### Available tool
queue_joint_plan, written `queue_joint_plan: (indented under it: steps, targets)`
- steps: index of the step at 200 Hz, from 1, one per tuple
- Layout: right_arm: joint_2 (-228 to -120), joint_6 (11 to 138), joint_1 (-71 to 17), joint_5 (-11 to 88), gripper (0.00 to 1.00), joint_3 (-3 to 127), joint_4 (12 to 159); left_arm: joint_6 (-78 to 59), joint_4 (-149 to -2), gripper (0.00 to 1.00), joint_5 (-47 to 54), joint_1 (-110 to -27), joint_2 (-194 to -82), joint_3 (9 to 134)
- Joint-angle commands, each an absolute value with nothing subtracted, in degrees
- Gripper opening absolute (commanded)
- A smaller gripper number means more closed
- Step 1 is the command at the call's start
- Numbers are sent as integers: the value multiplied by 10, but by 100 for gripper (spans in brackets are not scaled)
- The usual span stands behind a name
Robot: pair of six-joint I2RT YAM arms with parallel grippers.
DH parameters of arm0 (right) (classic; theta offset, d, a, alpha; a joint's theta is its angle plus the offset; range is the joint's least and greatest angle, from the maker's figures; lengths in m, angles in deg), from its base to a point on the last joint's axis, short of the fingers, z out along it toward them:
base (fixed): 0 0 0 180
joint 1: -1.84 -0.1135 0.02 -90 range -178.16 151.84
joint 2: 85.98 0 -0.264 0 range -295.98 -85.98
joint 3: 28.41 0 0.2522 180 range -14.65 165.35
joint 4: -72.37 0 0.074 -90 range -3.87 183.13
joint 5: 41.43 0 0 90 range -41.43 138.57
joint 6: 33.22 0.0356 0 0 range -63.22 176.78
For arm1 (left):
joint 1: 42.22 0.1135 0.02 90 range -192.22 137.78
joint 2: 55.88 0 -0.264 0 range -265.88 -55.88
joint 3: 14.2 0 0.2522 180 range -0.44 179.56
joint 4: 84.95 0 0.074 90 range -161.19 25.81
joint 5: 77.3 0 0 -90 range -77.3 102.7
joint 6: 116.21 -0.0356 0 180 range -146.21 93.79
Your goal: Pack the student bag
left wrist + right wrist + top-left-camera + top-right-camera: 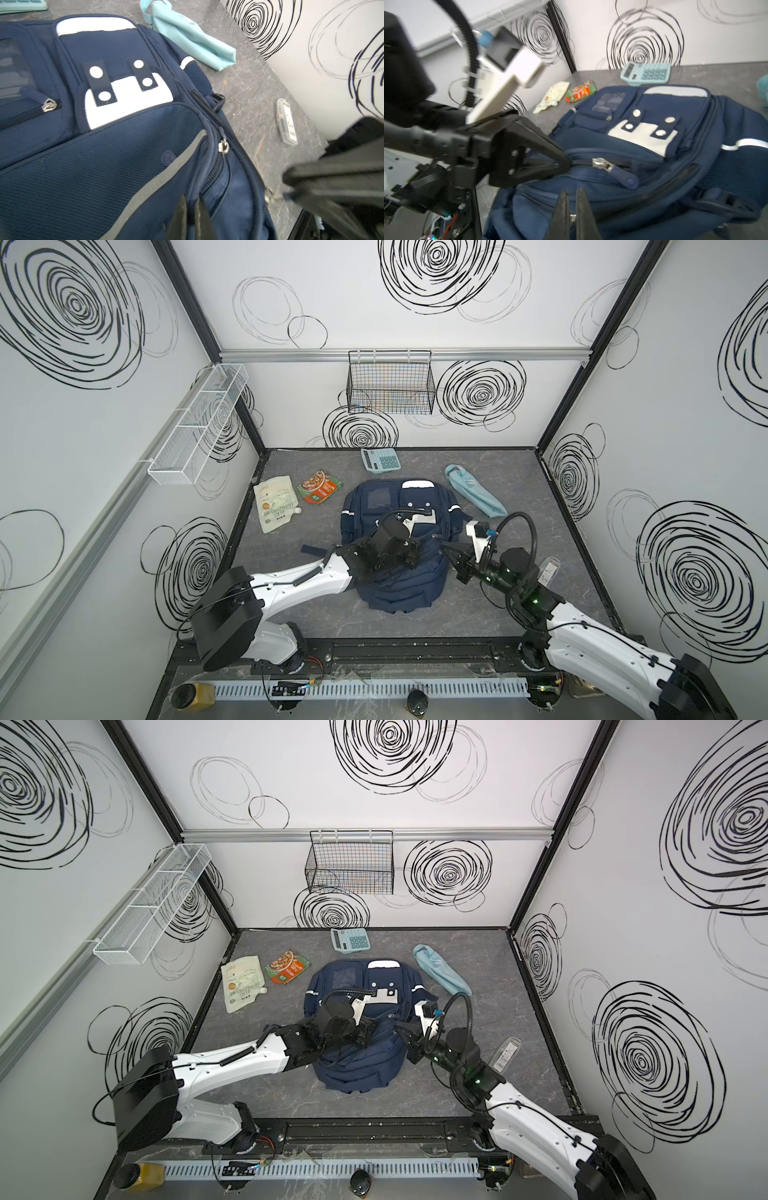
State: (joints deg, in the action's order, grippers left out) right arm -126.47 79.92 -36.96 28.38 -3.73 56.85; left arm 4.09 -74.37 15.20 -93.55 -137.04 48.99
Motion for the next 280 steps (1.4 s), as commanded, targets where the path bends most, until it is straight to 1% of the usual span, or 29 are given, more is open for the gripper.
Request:
queue_joint_plan:
  steps: [1,20,59,114,152,194,229,254,271,280]
  targets:
    - [-1219,835,-414,273,0,-56,465,91,-799,0,187,-918,-1390,532]
    - [-1222,819,-445,285,0,-54,456,115,-810,0,166,-912,-1398,546]
    - [-1263,765,-514,312,0,-57,420,148,-805,0,135,-897,-1402,594]
    - [-1337,709,-632,387,0,-49,365,162,-782,0,127,-873,-1404,663]
    - [-1406,673,-684,416,0,-39,335,190,-778,0,135,-854,-1384,684]
    - [-1505,632,-717,434,0,-20,275,223,-781,0,133,-838,-1368,707]
    - [-1604,604,-727,430,0,12,241,229,-781,0,124,-831,-1372,727]
    - [-1653,592,-728,438,0,40,248,234,-787,0,118,-831,-1368,721]
    - [-1654,591,-727,443,0,53,278,229,-792,0,112,-831,-1359,706]
    - [-1636,596,-727,448,10,56,302,220,-792,0,109,-830,-1353,695]
